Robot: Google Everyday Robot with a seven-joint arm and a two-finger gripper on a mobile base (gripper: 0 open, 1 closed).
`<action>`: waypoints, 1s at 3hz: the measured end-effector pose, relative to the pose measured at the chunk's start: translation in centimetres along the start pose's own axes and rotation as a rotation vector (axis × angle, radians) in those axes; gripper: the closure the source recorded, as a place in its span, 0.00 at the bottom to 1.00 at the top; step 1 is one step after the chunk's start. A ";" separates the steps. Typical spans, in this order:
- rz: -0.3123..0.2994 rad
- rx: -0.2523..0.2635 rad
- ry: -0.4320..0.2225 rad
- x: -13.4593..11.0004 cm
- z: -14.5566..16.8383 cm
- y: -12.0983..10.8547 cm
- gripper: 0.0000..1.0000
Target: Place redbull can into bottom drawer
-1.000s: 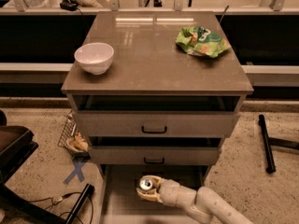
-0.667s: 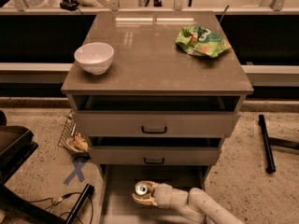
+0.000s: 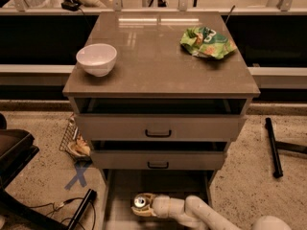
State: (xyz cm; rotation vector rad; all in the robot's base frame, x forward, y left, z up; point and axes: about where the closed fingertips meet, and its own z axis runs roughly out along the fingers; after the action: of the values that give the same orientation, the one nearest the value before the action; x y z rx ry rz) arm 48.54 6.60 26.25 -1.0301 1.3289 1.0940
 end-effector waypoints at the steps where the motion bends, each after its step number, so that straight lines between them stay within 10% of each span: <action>1: 0.029 0.002 -0.002 3.4 1.0 1.0 1.00; 3: 0.030 0.018 -0.004 4.9 1.5 1.6 0.83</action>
Offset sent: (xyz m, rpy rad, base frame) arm -0.0171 0.0174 -0.0674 -0.0002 0.0248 -0.0504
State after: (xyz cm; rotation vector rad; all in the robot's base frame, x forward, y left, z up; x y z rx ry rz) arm 47.09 8.48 21.46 -0.9978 1.3525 1.1039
